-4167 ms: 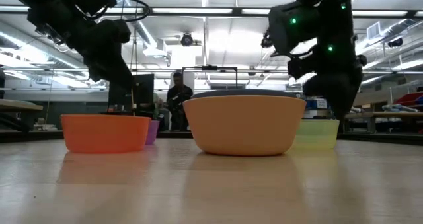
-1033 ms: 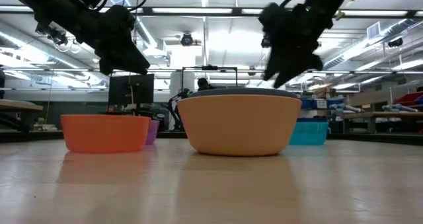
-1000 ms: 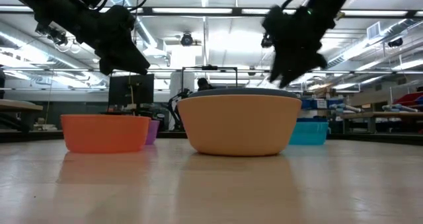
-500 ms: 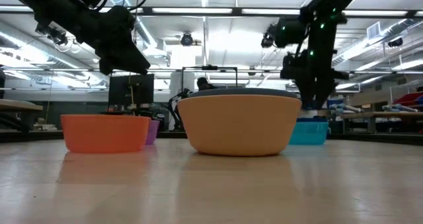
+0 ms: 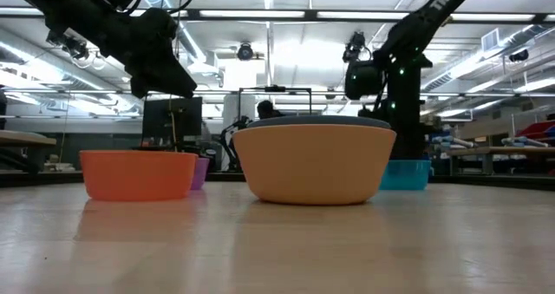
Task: Nest bowls inside each other
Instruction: Stack the blue bowl on top of the yellow bowl
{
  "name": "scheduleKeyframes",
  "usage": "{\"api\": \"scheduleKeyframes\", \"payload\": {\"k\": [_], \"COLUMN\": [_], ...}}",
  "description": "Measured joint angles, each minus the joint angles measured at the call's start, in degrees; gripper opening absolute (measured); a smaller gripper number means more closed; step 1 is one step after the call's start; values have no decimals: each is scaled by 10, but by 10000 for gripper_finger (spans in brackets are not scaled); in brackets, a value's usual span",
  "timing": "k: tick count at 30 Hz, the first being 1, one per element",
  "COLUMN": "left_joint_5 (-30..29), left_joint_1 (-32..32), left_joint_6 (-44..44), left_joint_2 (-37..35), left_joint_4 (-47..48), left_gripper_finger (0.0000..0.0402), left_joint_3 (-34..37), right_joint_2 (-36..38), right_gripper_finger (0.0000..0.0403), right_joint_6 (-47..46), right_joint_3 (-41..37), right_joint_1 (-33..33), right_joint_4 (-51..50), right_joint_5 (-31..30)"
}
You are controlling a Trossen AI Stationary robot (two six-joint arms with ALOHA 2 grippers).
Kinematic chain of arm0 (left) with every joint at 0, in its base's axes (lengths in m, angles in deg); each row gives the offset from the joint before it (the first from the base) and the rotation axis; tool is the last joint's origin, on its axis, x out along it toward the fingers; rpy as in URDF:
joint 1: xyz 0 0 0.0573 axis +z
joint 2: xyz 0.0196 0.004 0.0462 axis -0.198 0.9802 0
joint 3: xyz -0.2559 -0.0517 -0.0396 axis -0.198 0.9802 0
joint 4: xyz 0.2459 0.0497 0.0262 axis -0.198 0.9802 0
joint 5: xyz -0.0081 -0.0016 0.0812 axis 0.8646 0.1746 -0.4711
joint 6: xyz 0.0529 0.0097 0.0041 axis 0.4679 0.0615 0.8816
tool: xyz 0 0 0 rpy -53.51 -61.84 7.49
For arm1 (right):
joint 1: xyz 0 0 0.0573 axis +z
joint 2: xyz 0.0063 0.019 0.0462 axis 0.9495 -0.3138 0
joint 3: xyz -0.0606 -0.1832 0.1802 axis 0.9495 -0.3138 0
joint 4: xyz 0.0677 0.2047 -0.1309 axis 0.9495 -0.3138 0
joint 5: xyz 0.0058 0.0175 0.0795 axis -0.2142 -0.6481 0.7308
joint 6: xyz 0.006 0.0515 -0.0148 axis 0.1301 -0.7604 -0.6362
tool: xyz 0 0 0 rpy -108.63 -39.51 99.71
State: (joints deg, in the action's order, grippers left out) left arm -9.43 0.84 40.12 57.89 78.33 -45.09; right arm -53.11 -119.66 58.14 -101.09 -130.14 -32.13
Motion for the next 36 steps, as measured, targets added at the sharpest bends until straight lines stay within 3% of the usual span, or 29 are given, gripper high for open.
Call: {"api": "scheduleKeyframes", "payload": {"k": [3,7,9,13,17,23,29,36], "left_joint_5": [0,0,0,0,0,0,0,0], "left_joint_1": [0,0,0,0,0,0,0,0], "left_joint_6": [0,1,1,1,1,1,1,-3], "left_joint_2": [0,0,0,0,0,0,0,0], "left_joint_4": [0,0,0,-1,0,-6,-23,-31], "left_gripper_finger": [149,149,149,149,149,149,149,149], "left_joint_3": [0,0,0,0,0,0,0,0], "right_joint_2": [-17,-21,-14,28,117,212,198,121], "right_gripper_finger": [149,40,14,3,1,0,0,0], "right_joint_6": [1,21,33,45,38,-7,-52,-83], "right_joint_3": [0,0,1,0,0,0,0,0], "right_joint_1": [-8,-16,-20,-31,-28,61,194,270], "right_joint_4": [2,5,8,0,-1,17,133,230], "right_joint_5": [8,10,8,3,4,57,73,95]}}
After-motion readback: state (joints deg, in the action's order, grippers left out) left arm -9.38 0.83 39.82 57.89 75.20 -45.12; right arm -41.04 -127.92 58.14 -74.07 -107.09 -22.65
